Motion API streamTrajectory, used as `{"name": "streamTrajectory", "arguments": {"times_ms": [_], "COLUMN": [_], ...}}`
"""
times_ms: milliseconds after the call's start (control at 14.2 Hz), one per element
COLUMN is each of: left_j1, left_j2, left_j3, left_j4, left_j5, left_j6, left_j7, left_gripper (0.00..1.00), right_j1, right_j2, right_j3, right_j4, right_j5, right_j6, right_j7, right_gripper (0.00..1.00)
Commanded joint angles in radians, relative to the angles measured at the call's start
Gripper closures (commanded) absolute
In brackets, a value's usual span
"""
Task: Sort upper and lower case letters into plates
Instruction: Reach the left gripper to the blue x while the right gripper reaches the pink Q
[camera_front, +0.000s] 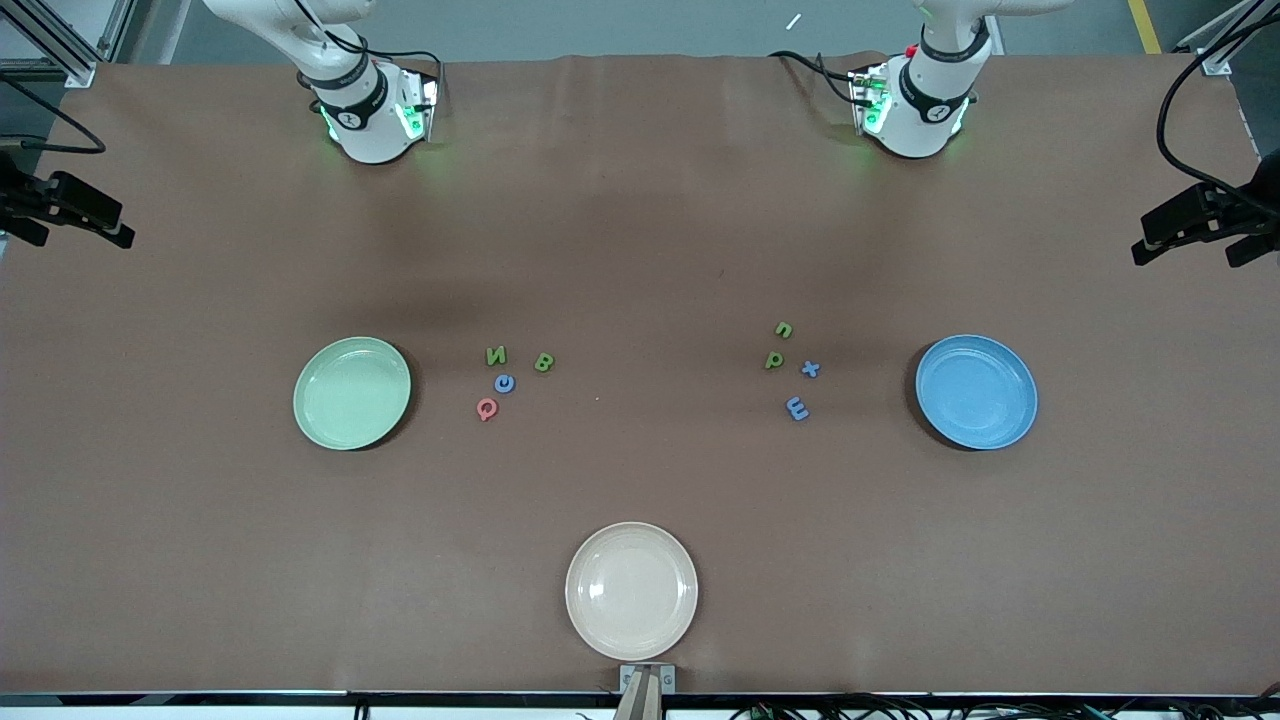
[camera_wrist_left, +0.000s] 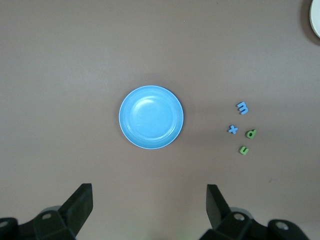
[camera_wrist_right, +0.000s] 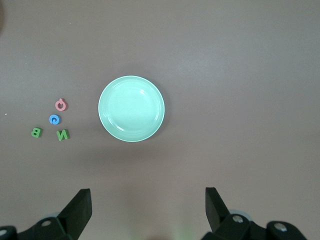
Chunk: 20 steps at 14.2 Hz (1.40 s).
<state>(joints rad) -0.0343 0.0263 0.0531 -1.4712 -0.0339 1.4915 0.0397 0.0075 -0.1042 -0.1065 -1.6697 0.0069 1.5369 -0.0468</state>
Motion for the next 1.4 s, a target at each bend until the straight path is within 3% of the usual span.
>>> {"name": "streamTrajectory", "arguments": {"times_ms": [0,632,912,1053,1333], "left_j1": [-0.001,0.007,-0.016,-0.019,-0.018], "left_j2": [-0.016,-0.013,0.069,0.099,0.101], "left_j3": [-0.002,0.005,-0.041,-0.087,-0.206], "left_j4": [-0.003,-0.017,-0.037,-0.093,-0.337], "left_j5": [-0.008,-0.021,-0.035,-0.041,-0.04], "left_j6": [0.004,-0.007,0.007,0.076,0.39], "left_j7": [-0.011,-0.02,-0.032,-0.07,-0.228], "left_gripper": [0.0,0.0,0.0,0.0,0.0], "right_j1": [0.006,0.002,0.0,-0.001,-0.003], "right_j2": [-0.032,-0.031,-0.031,-0.029,0.009], "right_j3": [0.001,0.002,0.001,-0.001,-0.002], "right_j4": [-0.035,-0.036,-0.036,-0.025,0.011], "right_j5": [-0.022,-0.013,-0.01,-0.01,-0.013], "right_j6": [0.016,0.009,0.006,0.006,0.003], "right_j7": [0.004,-0.059,-0.058,-0.056,-0.051], "right_gripper": [0.0,0.0,0.0,0.0,0.0]}}
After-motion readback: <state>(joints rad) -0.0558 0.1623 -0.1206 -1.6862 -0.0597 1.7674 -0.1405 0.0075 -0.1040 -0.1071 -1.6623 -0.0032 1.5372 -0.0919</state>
